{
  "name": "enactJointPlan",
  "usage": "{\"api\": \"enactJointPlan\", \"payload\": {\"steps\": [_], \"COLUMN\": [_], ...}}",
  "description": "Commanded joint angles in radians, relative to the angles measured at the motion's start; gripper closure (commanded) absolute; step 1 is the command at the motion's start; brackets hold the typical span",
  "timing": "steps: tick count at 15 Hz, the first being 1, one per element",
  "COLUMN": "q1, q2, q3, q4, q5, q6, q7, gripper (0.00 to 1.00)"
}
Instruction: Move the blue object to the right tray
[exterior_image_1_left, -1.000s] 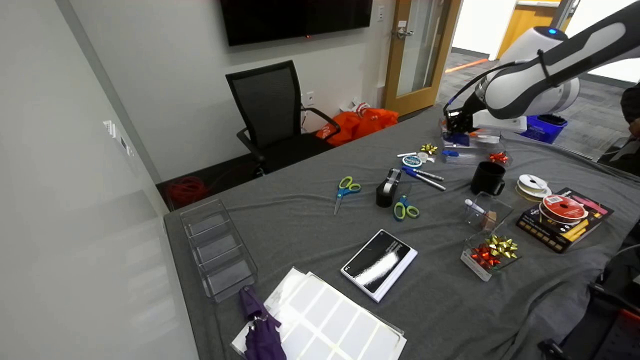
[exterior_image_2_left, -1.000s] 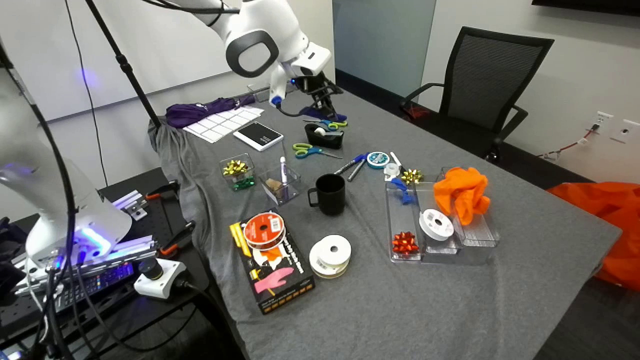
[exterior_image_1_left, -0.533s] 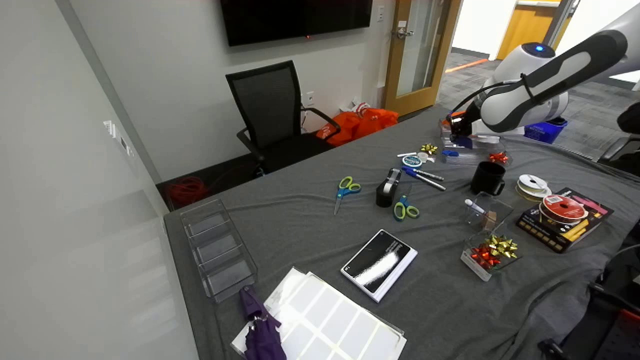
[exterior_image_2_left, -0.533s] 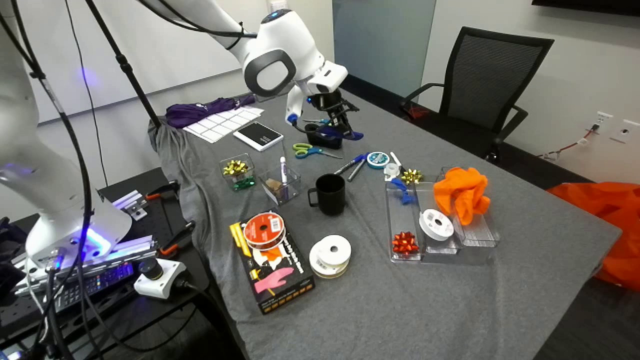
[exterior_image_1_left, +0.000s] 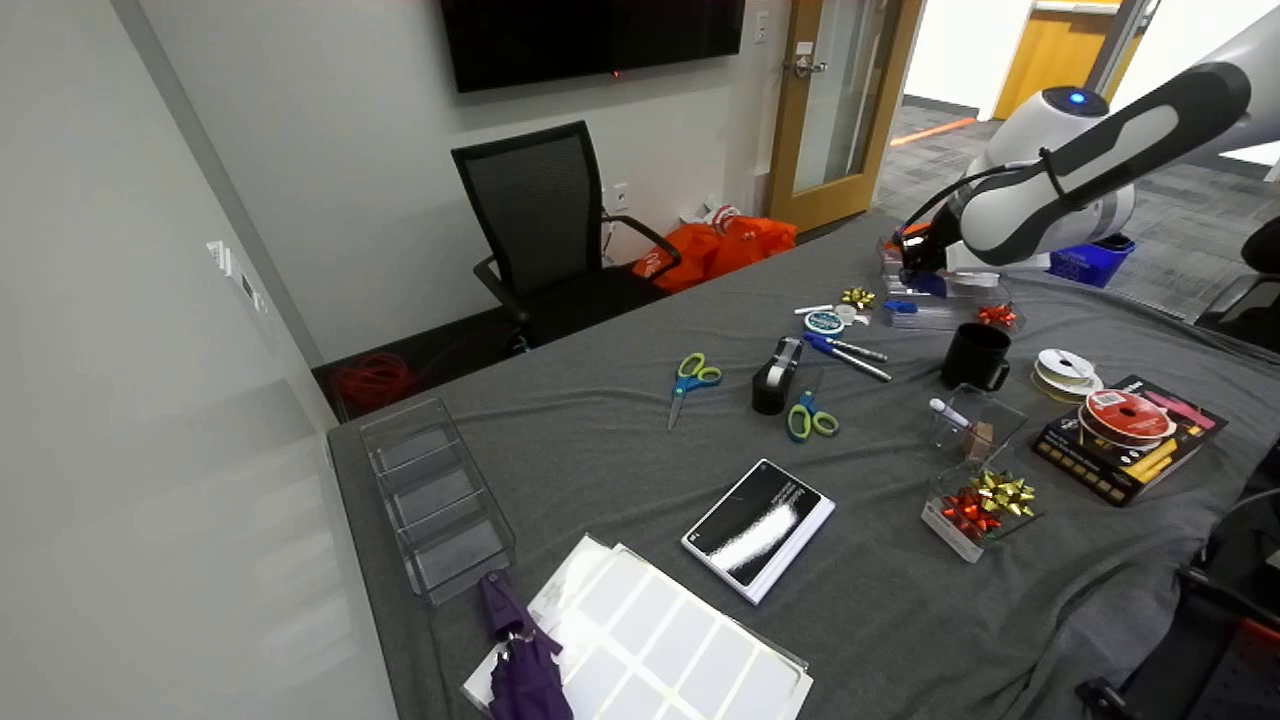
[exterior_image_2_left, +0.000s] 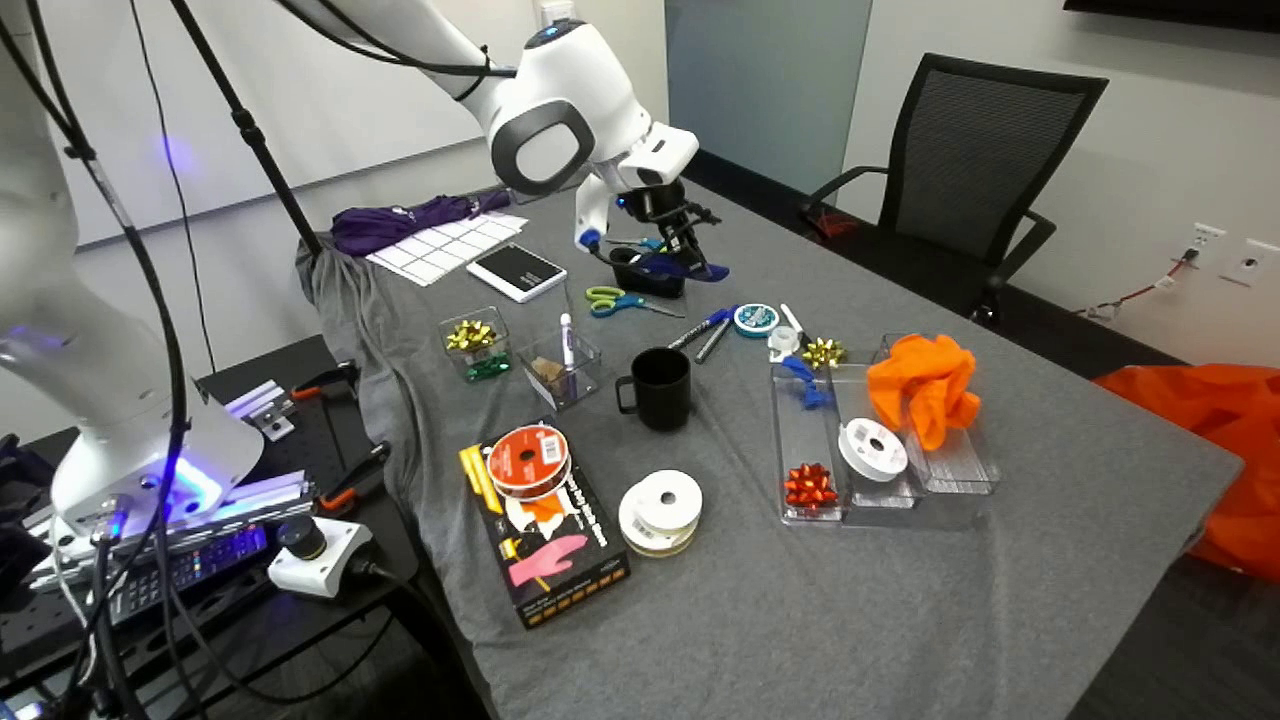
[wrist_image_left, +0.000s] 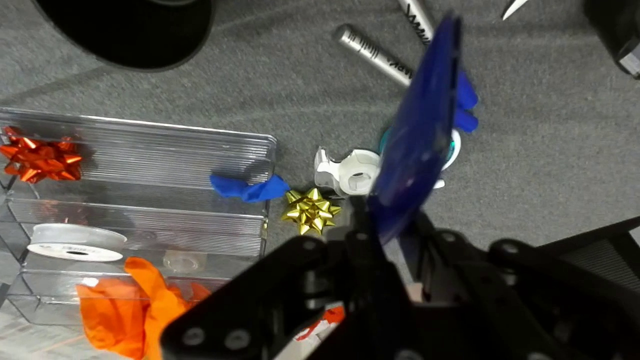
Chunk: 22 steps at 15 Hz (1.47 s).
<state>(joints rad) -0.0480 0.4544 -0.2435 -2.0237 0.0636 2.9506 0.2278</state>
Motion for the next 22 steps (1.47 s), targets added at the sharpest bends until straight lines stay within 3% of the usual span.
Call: {"api": "enactJointPlan", "payload": {"steps": [1, 4, 10, 13, 22], "q1": [-0.071, -0.144, -0.373, -0.483, -0.686], "q2": [0.053, 0.093, 0.263, 0.366, 0.557], "q3": [0.03, 0.068, 0.244, 0.333, 0.546], "q4": [0.086, 0.159, 0.321, 0.423, 0.626], "q5": [-0.038, -0.068, -0.094, -0.15, -0.368], "q6": [0.015, 0.036, 0.159, 0.162, 0.129], "q7": [-0.128, -0.272, -0.641, -0.814, -1.254], "gripper": [0.95, 0.95, 0.95, 0.95, 0.95]}}
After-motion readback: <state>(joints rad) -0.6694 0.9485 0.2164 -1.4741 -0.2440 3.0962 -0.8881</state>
